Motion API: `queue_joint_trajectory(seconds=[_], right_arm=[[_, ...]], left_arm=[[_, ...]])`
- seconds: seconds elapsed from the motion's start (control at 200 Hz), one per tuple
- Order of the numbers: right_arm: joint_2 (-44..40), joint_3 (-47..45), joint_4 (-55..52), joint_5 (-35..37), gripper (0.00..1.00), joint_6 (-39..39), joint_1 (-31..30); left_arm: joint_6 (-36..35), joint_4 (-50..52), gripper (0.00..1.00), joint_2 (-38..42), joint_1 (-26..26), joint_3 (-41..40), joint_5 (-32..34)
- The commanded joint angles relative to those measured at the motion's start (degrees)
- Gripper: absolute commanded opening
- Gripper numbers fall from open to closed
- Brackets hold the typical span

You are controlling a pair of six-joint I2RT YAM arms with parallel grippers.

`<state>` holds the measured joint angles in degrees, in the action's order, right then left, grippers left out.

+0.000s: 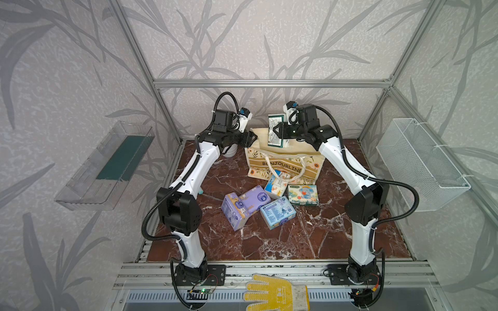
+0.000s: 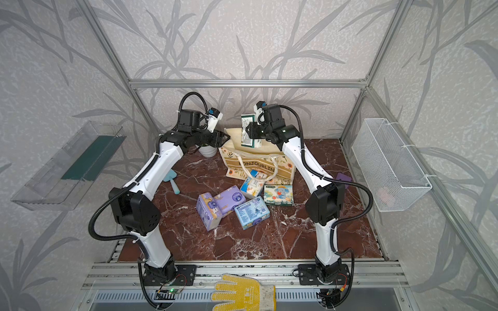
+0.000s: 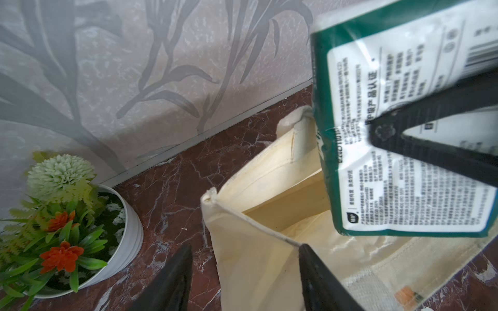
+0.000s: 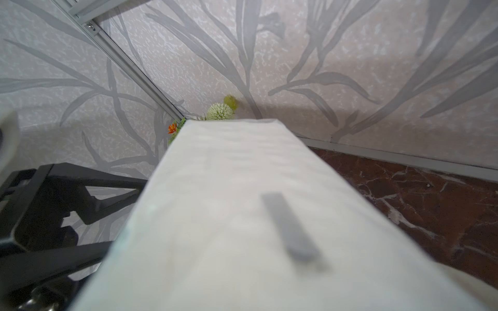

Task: Put tissues into the canvas bag
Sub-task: Place the pack of facial tissues in the canvas bag.

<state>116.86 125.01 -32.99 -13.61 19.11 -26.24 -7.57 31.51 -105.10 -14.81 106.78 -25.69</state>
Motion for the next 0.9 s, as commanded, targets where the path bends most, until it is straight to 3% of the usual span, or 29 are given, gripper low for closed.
queue_joint_trajectory(seconds=[0.0,0.31,0.58,0.79,0.895], right_arm=[[-0.2,1.9,-2.9,-1.1,0.38,0.5,0.0],[-2.8,-3.3,-1.2,-0.1,0.37,-0.7,0.0],[-4.6,-6.9,0.6,-1.0,0.37,-0.7,0.0],[-4.6,-8.2,1.2,-2.0,0.36,0.0,0.0],[-4.5,-8.4,1.0,-2.3,0.36,0.3,-0.2]], left_arm=[[-3.1,3.3,0.61,-0.5,-0.4,1.4,-0.8],[-1.2,1.8,0.62,1.6,-0.4,1.2,-2.5],[-4.6,4.5,0.61,2.4,-0.6,-0.4,-5.2],[-5.8,6.9,0.61,0.1,-1.1,0.1,-2.2],[-5.5,8.3,0.55,-1.8,-1.2,2.4,0.7]])
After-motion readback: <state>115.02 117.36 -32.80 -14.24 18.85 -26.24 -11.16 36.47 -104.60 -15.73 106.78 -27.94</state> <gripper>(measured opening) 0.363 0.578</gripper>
